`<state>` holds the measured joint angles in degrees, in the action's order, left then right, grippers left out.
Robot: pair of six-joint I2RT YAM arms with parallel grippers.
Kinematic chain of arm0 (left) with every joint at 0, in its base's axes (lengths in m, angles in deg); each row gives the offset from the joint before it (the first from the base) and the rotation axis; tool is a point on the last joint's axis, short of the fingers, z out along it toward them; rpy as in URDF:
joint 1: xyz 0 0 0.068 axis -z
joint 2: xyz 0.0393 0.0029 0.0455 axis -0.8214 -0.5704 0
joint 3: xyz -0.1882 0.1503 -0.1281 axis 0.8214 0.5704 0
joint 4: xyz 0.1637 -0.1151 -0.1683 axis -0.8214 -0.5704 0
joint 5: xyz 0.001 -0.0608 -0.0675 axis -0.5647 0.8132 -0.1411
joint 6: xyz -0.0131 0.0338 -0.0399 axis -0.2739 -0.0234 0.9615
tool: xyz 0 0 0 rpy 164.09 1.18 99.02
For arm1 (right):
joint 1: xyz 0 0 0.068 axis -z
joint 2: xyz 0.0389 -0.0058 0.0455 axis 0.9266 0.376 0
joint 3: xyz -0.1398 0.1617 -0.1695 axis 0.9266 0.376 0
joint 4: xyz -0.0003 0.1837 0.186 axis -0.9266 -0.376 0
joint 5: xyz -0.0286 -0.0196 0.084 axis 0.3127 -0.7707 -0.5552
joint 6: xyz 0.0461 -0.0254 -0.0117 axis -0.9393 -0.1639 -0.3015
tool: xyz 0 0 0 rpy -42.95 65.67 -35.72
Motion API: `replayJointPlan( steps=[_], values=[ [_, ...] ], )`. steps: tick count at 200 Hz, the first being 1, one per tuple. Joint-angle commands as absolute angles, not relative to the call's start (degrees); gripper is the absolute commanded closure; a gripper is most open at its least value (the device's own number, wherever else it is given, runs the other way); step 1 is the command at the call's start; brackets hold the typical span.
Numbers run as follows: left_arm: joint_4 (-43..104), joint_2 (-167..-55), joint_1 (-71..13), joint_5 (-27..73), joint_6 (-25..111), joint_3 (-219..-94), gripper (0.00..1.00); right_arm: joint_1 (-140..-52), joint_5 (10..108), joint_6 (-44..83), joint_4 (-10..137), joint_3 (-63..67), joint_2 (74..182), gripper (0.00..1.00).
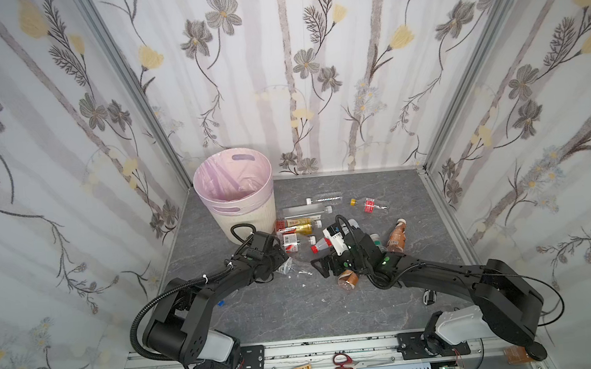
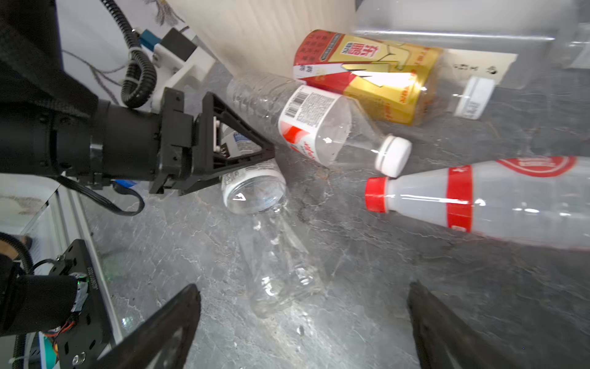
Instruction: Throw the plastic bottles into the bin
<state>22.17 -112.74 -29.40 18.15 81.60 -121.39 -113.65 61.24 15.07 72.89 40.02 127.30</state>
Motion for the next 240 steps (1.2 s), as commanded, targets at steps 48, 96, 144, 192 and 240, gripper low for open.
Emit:
replayJointPlan(
  steps=[48, 96, 144, 192, 240],
  values=[
    [20.99, -112.57, -28.91, 16.35, 81.15, -119.1, 0.25, -110.81, 63.06, 14.71, 77.88, 43.63, 124.22, 0.0],
    [20.99, -110.6, -26.68, 14.53, 83.26, -118.4, 0.32, -110.58, 62.83, 14.77, 78.41, 44.23, 123.91, 0.0],
    [21.06, -108.49, -24.67, 12.34, 84.74, -117.6, 0.38, -109.77, 63.27, 14.53, 78.76, 45.17, 122.53, 0.0],
    [21.08, -108.66, -23.66, 13.07, 84.47, -120.09, 0.46, -108.8, 63.82, 13.98, 79.14, 46.06, 121.1, 0.0],
    [21.0, -102.65, -21.32, 12.38, 83.46, -125.04, 0.48, -106.65, 64.06, 13.43, 79.78, 47.5, 119.08, 0.0]
  ],
)
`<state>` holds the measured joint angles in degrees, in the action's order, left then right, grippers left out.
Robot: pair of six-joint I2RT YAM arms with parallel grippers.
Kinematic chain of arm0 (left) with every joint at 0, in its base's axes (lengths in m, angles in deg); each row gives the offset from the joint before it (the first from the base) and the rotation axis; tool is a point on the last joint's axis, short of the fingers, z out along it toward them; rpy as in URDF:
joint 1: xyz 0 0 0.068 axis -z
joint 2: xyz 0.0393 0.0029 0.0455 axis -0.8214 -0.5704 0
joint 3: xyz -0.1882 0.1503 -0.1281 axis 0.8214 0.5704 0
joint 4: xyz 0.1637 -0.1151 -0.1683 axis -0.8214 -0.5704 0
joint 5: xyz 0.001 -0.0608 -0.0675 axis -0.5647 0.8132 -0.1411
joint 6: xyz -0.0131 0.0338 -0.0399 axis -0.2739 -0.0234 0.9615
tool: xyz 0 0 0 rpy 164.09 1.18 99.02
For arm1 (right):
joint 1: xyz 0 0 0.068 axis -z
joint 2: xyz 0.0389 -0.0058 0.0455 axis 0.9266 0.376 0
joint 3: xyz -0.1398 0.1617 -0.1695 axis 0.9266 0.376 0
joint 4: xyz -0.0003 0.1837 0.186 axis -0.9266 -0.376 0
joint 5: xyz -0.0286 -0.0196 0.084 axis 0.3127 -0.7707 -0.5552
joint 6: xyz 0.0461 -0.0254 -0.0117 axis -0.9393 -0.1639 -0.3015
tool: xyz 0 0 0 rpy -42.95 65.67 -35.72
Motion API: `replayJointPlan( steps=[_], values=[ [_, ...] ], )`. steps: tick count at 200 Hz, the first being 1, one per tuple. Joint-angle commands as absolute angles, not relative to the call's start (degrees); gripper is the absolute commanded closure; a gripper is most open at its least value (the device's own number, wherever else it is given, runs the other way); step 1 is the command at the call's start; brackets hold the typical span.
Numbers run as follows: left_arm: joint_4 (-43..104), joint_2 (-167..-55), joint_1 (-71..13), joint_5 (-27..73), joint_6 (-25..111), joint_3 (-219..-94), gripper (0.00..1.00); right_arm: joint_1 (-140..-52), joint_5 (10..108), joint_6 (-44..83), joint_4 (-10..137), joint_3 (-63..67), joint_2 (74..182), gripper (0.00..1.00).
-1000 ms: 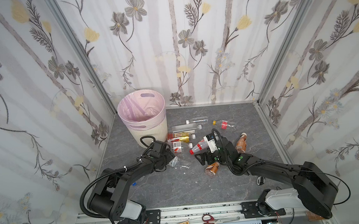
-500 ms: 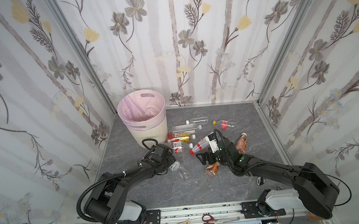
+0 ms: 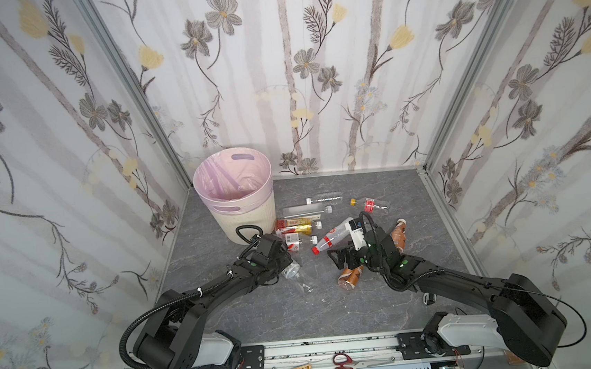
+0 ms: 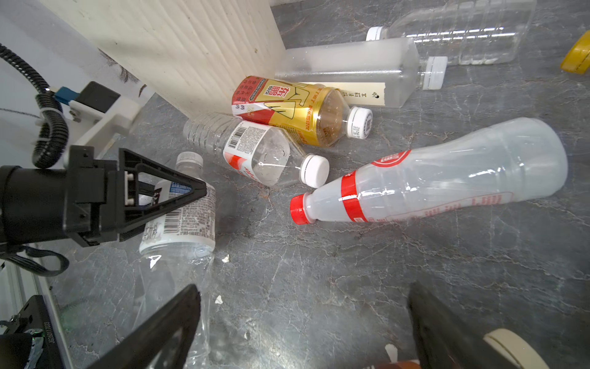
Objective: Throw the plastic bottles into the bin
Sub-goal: 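Lift the blue-label bottle into the bin with the left gripper and release, then raise the left gripper from the bin while the right gripper reaches the barcode bottle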
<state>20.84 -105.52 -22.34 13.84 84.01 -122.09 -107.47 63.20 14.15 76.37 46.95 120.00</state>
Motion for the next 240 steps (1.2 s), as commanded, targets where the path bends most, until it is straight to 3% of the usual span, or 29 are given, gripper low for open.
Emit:
replayJointPlan(
  steps=[1, 80, 117, 135, 153, 160, 171, 174, 179, 182, 206, 240],
  values=[
    [21.0, -102.49, -21.18, 12.25, 83.32, -125.15, 0.48, -106.62, 64.07, 13.39, 79.81, 47.53, 119.03, 0.0],
    [20.64, -88.86, -19.06, 9.07, 69.03, -149.72, 0.53, -101.89, 69.94, 11.49, 83.35, 53.74, 107.66, 0.0],
    [20.64, -86.43, -19.35, -3.22, 56.88, -163.48, 0.52, -101.69, 70.39, 11.65, 84.3, 54.42, 107.04, 0.0],
    [20.34, -88.45, -23.6, -8.98, 51.71, -167.73, 0.51, -101.67, 69.92, 11.51, 84.4, 54.0, 107.92, 0.0],
    [17.45, -92.86, -35.05, -9.63, 54.4, -169.05, 0.43, -101.71, 69.29, 11.43, 84.5, 53.74, 108.5, 0.0],
    [14.64, -95.41, -40.95, -6.01, 58.38, -169.98, 0.36, -101.7, 69.16, 11.43, 84.41, 53.66, 108.51, 0.0],
    [13.53, -98.77, -47.63, 2.23, 62.68, -169.81, 0.34, -101.68, 69.07, 11.4, 84.55, 54.02, 108.1, 0.0],
    [13.52, -99.79, -48.49, 3.3, 62.99, -169.74, 0.3, -101.67, 69.11, 11.31, 84.58, 54.12, 108.01, 0.0],
    [13.33, -102.09, -48.94, 4.0, 62.7, -169.92, 0.05, -101.67, 69.1, 11.17, 84.88, 54.46, 107.78, 0.01],
    [12.93, -103.44, -49.1, 4.29, 62.67, -170.28, 0.01, -101.69, 69.09, 11.12, 85.08, 54.58, 107.7, 0.0],
    [6.85, -107.02, -48.32, 8.84, 65.82, -176.22, 0.0, -101.67, 68.74, 11.36, 85.24, 55.14, 106.95, 0.0],
    [11.11, -100.7, -34.28, 4.22, 57.97, -177.09, 0.0, -101.68, 69.29, 11.6, 85.59, 55.13, 107.13, 0.0]
  ],
)
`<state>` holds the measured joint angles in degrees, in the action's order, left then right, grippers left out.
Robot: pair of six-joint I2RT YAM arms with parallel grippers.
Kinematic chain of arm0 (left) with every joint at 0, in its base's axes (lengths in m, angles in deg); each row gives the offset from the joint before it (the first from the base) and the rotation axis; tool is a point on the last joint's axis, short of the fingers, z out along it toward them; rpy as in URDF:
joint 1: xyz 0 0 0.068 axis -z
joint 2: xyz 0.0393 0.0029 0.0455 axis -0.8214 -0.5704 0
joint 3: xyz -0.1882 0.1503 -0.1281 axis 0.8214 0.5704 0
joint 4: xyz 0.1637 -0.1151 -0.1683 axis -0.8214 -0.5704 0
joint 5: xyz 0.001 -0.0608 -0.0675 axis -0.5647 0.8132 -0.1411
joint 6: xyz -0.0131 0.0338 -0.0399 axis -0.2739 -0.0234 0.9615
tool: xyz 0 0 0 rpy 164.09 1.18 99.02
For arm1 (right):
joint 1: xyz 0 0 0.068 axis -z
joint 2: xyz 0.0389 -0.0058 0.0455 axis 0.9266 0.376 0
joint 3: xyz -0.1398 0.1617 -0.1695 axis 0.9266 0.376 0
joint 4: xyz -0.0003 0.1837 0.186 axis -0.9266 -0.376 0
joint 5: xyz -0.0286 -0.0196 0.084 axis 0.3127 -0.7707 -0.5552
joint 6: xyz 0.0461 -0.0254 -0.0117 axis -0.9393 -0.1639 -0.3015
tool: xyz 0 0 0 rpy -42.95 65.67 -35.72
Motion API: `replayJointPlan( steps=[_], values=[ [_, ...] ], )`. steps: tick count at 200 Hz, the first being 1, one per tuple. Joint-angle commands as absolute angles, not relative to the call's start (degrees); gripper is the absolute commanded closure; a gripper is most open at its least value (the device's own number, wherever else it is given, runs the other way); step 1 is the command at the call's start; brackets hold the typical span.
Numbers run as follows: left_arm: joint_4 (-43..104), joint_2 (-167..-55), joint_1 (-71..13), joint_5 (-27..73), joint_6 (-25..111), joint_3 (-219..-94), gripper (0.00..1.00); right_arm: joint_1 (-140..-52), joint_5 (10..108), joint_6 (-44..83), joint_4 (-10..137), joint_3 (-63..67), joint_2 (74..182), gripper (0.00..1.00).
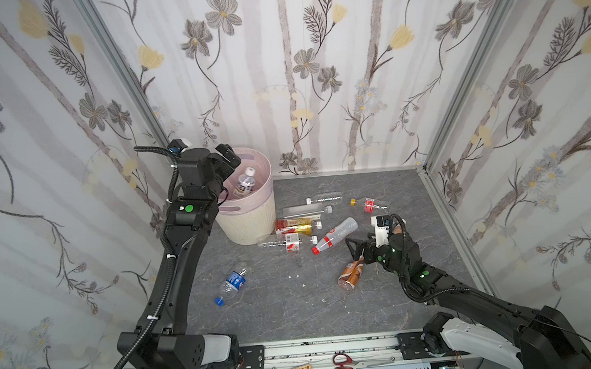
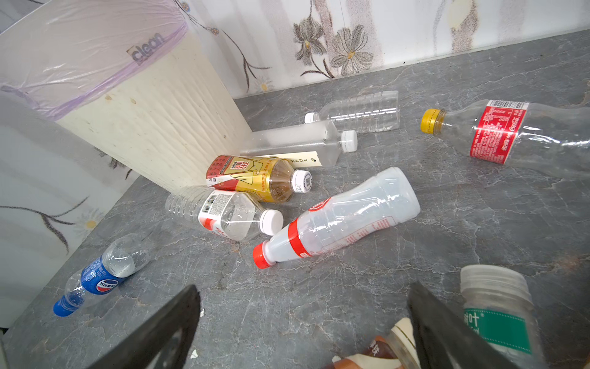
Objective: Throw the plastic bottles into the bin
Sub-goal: 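Raise the left gripper from the bin while the right gripper reaches the barcode bottle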
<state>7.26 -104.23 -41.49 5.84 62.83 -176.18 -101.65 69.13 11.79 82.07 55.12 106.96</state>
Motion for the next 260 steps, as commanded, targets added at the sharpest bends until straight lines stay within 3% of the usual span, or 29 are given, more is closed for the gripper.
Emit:
replayJointPlan(
  steps=[1, 68, 116, 176, 260],
  values=[
    [11.17, -100.24, -33.81, 4.04, 57.7, -176.97, 0.0, -101.67, 69.28, 11.6, 85.57, 55.17, 107.16, 0.0],
    [12.07, -92.27, -25.71, 9.69, 60.28, -159.45, 0.0, -102.9, 65.68, 13.73, 84.98, 52.07, 111.69, 0.0],
    [13.32, -84.06, -25.59, 11.97, 64.31, -146.69, 0.0, -111.8, 72.29, 22.88, 72.52, 36.9, 123.98, 0.0],
    [14.39, -74.99, -34.41, 17.55, 74.73, -132.07, 0.0, -114.52, 70.5, 30.1, 62.58, 15.99, 146.21, 0.0],
    [17.47, -67.78, -40.52, 22.77, 82.18, -117.24, 0.0, -116.41, 68.5, 33.22, 59.9, 3.46, 160.27, 0.0]
  ],
)
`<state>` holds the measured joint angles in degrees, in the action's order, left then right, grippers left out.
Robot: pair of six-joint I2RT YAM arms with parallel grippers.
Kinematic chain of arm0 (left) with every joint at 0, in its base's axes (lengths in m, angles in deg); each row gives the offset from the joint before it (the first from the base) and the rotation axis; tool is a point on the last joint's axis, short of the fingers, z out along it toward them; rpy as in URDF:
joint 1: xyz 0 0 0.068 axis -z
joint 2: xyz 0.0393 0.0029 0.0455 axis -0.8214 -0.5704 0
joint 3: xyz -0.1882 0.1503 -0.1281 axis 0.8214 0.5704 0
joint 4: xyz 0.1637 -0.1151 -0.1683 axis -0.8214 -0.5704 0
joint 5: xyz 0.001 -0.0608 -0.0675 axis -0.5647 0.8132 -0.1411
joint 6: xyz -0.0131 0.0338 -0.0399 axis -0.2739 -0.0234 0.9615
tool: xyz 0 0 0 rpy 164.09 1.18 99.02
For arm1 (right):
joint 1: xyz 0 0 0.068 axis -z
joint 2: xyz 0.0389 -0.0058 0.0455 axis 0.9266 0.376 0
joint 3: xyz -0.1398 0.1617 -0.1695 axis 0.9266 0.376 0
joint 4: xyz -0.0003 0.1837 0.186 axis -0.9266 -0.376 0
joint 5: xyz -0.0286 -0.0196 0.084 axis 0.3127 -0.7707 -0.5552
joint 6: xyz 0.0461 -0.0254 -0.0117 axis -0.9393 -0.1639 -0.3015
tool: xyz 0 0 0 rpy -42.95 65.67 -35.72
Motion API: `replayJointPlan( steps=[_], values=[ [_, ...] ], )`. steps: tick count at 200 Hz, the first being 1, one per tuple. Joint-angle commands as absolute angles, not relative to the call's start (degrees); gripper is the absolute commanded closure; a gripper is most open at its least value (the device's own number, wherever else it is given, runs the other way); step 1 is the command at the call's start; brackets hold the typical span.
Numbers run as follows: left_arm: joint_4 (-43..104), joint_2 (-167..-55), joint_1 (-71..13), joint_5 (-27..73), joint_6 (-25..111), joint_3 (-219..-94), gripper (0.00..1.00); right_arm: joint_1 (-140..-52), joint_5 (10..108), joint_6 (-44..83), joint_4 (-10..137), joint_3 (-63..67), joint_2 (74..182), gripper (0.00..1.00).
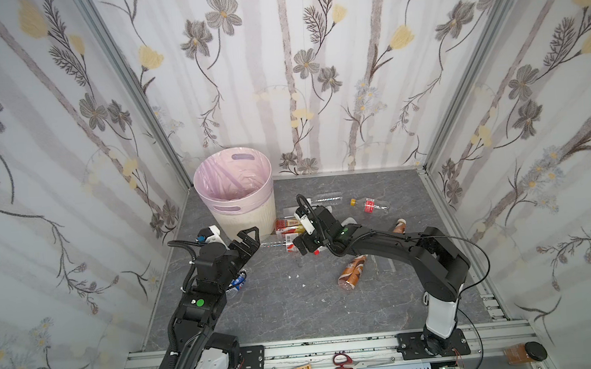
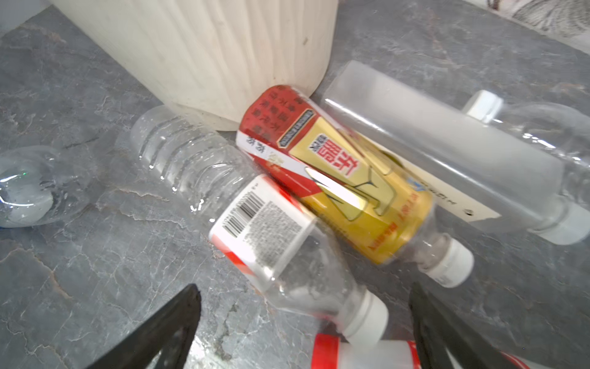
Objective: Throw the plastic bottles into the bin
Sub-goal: 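Raise the left gripper from the bin while the right gripper reaches the barcode bottle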
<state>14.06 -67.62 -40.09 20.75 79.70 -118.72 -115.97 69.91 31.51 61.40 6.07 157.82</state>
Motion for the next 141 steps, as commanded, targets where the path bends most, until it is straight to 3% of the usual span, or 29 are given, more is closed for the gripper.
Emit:
replayJointPlan(
  steps=[1, 76, 141],
  values=[
    [17.52, -67.79, -40.49, 22.85, 82.2, -117.21, 0.0, -116.42, 68.4, 33.22, 59.85, 3.36, 160.45, 0.0],
    [18.71, -68.78, -40.64, 23.32, 81.73, -115.06, 0.0, -118.25, 66.87, 31.83, 59.45, 2.77, 164.22, 0.0],
    [19.23, -69.19, -40.92, 22.84, 80.81, -114.65, 0.0, -119.9, 68.02, 30.74, 60.22, 9.04, 159.02, 0.0]
  ],
)
